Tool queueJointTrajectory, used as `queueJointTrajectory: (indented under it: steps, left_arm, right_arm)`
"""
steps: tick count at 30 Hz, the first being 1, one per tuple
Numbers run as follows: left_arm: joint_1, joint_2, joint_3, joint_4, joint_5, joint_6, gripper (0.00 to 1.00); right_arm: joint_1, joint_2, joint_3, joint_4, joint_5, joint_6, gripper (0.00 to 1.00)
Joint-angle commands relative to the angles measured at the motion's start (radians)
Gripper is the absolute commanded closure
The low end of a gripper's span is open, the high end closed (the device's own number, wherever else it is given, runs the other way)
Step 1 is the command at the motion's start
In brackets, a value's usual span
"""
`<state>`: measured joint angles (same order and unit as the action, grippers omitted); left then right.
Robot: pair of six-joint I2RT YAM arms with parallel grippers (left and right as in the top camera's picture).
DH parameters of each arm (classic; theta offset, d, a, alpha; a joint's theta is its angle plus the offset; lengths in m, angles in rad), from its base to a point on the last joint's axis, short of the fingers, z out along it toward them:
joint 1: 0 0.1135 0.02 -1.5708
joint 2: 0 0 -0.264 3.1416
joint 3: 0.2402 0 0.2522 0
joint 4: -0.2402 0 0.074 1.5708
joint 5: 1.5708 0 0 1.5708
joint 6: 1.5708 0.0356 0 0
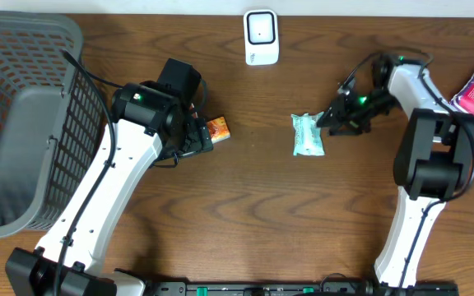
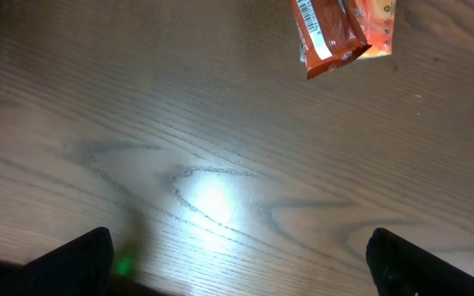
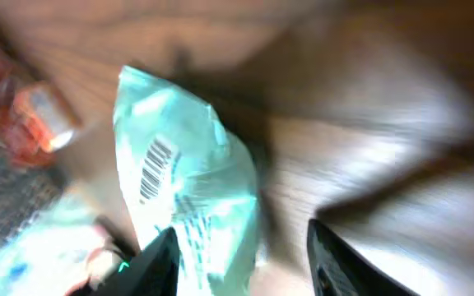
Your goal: Scan the item barcode
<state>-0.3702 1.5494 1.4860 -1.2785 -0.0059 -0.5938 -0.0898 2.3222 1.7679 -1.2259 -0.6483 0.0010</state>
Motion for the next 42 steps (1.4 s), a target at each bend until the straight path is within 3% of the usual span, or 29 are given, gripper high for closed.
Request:
queueJointTrajectory:
  steps: [1, 5, 7, 8, 10, 12, 18, 26, 32, 38, 41, 42]
  left_arm:
    - [0.001, 0.006, 0.0, -0.004, -0.006, 0.017, 0.02]
    - [0.001, 0.006, 0.0, -0.004, -0.006, 0.017, 0.02]
    - [0.001, 0.006, 0.0, -0.004, -0.006, 0.017, 0.02]
    - [0.001, 0.006, 0.0, -0.004, -0.006, 0.017, 0.02]
    - [0.001, 0.006, 0.0, -0.004, -0.006, 0.017, 0.02]
    - [0.001, 0.006, 0.0, -0.004, -0.006, 0.017, 0.02]
    - [0.001, 0.006, 0.0, -0.004, -0.006, 0.017, 0.02]
    - [0.001, 0.006, 0.0, -0.004, -0.006, 0.017, 0.02]
    - [0.001, 0.006, 0.0, -0.004, -0.006, 0.017, 0.02]
    - [0.001, 0.006, 0.0, -0.004, -0.006, 0.017, 0.02]
    - [0.001, 0.006, 0.0, -0.004, -0.006, 0.017, 0.02]
    - [0.001, 0.006, 0.0, -0.004, -0.006, 0.017, 0.02]
  right_arm:
    - [0.016, -0.121, 0.116, -0.079, 0.251, 0.058, 0.46]
    - [0.047, -0.168, 0.144, -0.132, 0.251, 0.057, 0.4]
    - [0.065, -0.175, 0.144, -0.155, 0.251, 0.053, 0.44]
    - [0.078, -0.175, 0.143, -0.168, 0.251, 0.049, 0.52]
    - [0.106, -0.175, 0.127, -0.172, 0.253, 0.043, 0.86]
    - [0.138, -0.175, 0.099, -0.155, 0.254, 0.043, 0.99]
    - [0.242, -0.175, -0.073, 0.018, 0.348, 0.116, 0.99]
    - [0.255, -0.175, -0.243, 0.14, 0.386, 0.146, 0.99]
    - [0.248, -0.176, -0.215, 0.114, 0.397, 0.144, 0.99]
    - [0.239, -0.176, -0.057, 0.006, 0.397, 0.144, 0.97]
    - [0.232, -0.176, 0.058, -0.051, 0.405, 0.144, 0.84]
    - [0.23, -0.176, 0.083, -0.058, 0.414, 0.144, 0.66]
